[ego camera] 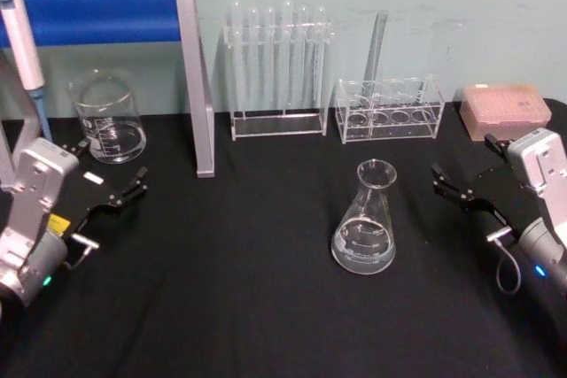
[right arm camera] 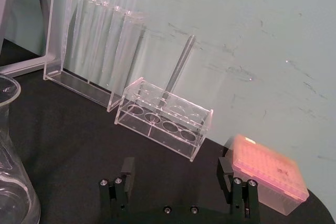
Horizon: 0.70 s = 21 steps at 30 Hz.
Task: Grasp the erlenmeyer flask with one hand, shake it three times, then place it back.
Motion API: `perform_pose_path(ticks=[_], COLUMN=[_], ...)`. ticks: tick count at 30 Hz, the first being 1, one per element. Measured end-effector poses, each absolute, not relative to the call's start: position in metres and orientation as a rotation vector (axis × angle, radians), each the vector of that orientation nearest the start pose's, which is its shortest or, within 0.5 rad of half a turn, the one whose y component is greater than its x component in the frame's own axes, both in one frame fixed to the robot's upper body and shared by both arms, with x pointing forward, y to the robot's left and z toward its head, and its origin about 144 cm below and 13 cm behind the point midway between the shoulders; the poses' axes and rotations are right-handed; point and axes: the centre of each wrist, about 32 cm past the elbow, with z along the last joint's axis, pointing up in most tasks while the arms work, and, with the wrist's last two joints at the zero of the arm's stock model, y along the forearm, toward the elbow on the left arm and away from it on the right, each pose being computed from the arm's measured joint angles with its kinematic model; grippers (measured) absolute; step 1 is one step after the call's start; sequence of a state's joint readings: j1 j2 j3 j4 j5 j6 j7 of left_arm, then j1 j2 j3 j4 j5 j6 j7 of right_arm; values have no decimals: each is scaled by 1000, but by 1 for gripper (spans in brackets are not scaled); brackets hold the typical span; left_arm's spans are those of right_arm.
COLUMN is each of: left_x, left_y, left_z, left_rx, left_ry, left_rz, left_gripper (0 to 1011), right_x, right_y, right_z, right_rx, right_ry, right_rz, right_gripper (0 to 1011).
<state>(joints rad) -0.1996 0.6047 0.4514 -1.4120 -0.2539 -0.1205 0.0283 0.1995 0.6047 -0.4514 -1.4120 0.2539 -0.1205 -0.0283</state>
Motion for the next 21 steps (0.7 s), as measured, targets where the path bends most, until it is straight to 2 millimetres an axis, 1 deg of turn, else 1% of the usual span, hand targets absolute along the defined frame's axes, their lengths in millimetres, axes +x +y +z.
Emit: perform_pose_path(ticks=[21], left_x=[489], left_y=[310], left_z=[1140], left_rx=[304], left_ry=[-285], left_rz=[1248], left_gripper=[1001], right_x=[489], right_y=[-310], right_z=[1140], right_rx=[-304], right_ry=[-285], right_rz=[-1248], right_gripper=[1002])
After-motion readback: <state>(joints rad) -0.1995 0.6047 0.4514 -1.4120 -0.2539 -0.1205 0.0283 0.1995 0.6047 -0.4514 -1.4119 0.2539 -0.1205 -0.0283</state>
